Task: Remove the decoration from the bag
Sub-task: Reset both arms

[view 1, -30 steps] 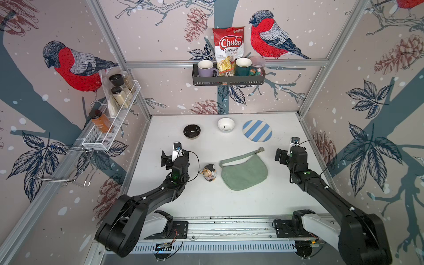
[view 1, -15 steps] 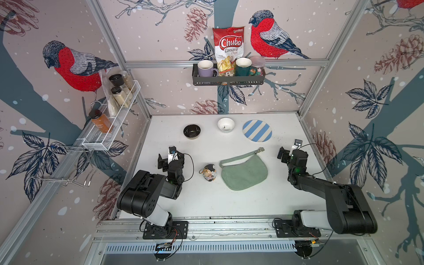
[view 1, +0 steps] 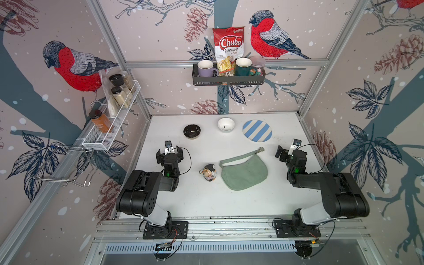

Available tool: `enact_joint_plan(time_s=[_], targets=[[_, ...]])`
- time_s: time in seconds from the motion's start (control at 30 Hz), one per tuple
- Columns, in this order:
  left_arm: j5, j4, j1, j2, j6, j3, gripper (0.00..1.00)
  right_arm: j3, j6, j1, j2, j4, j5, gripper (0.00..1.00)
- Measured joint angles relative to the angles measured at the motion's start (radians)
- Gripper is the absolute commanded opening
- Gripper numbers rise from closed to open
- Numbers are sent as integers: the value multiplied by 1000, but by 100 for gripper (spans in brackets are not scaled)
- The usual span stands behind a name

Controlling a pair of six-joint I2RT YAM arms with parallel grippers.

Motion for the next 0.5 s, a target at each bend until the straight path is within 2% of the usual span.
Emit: enact_joint_plan(time_s=[0.17,0.5], targets=[[-1,-64,0,0,-2,26,97,0,0,4,0,0,0,100],[-2,-80,0,0,-3,26,97,1,-1,10,1,-1,2,100]])
